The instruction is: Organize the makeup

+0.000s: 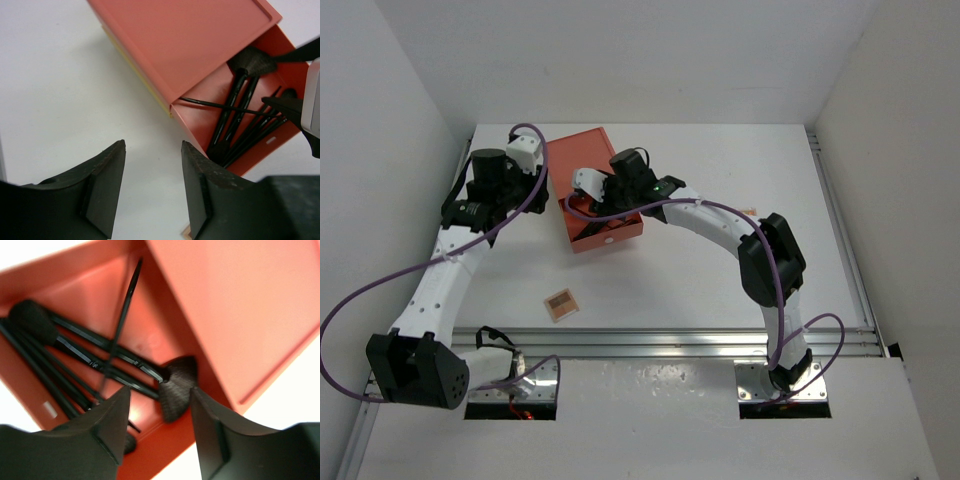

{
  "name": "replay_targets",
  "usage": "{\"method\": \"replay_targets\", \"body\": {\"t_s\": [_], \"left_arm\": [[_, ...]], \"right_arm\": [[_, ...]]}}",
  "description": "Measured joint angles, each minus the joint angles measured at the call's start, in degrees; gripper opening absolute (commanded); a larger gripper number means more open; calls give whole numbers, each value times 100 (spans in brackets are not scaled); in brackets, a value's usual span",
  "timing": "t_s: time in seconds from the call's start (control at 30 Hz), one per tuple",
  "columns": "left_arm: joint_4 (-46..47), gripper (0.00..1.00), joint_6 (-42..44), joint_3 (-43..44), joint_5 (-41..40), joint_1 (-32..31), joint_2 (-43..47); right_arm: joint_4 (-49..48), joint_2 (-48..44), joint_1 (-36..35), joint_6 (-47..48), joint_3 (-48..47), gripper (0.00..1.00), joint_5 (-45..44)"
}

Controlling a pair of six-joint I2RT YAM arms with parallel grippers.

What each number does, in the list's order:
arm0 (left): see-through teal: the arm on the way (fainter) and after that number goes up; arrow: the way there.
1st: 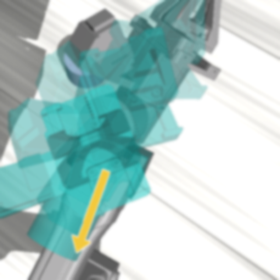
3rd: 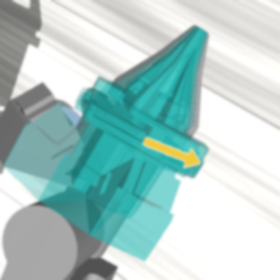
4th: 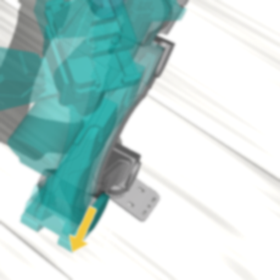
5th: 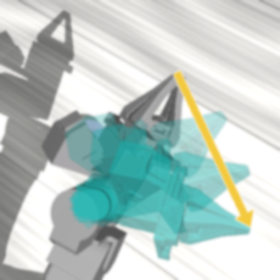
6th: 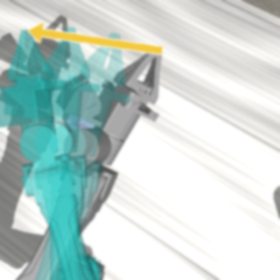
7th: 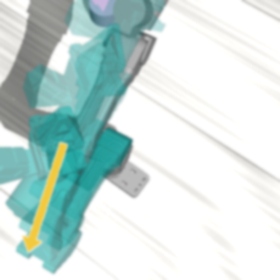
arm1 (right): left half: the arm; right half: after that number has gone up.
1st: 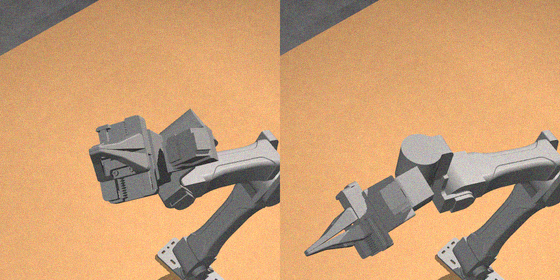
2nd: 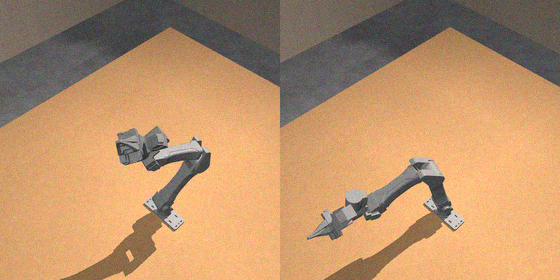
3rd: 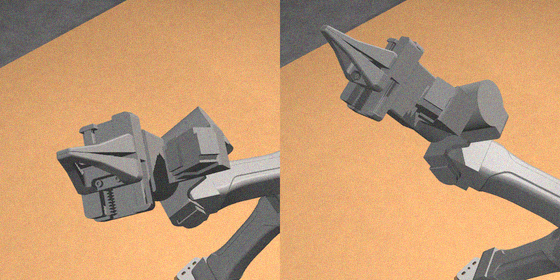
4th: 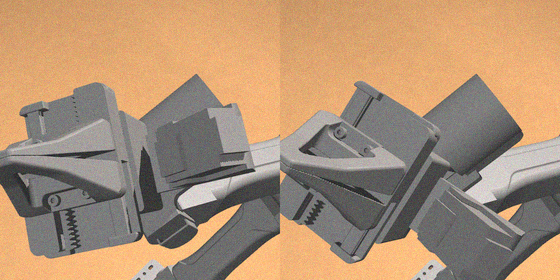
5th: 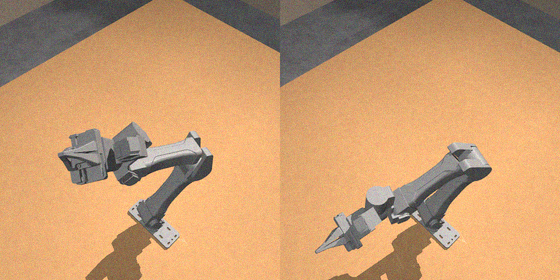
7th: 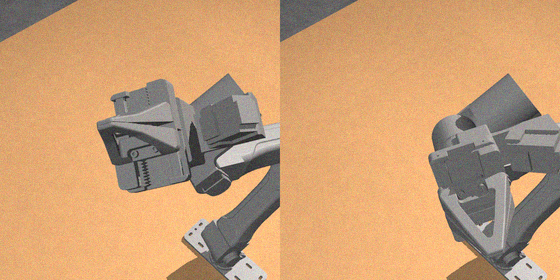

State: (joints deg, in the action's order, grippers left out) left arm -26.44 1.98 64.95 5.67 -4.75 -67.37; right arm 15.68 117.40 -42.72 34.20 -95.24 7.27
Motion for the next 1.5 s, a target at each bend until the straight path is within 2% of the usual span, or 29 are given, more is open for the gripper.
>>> {"method": "replay_targets", "body": {"t_s": [0.07, 0.23, 0.33, 0.37, 0.43, 0.47, 0.57, 0.7, 0.9, 1.23, 1.5], "left_arm": [[-133, 55, 107, 197, 214, 0, -238], [-575, 54, 302, 1460, 756, 0, -1419], [-621, 52, 378, 2118, 953, 0, -2037], [-629, 52, 391, 2280, 990, 0, -2201], [-645, 49, 409, 2549, 1023, -2, -2494], [-640, 49, 420, 2658, 1029, -2, -2640], [-555, 47, 444, 2907, 1029, -48, -3073], [-398, 46, 437, 2940, 951, -87, -3539], [-63, 45, 358, 2651, 826, -122, -3738], [811, 44, 310, 1915, 804, -179, -3567], [1276, 40, 310, 1641, 879, -179, -3515]], "right_arm": [[0, 0, -13, -87, -129, 54, -74], [-118, -179, -15, -824, -382, 55, -481], [-522, -695, -15, -1694, 57, 40, -914], [-619, -940, -15, -2013, 315, 28, -1051], [-883, -1513, -13, -2839, 999, 14, -1263], [-955, -1775, -15, -3211, 1320, 0, -1353], [-1305, -2247, -59, -4275, 2153, 0, -1508], [-1423, -2277, -179, -5434, 2929, 0, -1521], [-1486, -1985, -319, -6395, 3281, 0, -1504], [-1818, -852, -328, -6649, 2446, 0, -1670], [-2339, -595, -313, -6426, 2127, 0, -2076]]}}
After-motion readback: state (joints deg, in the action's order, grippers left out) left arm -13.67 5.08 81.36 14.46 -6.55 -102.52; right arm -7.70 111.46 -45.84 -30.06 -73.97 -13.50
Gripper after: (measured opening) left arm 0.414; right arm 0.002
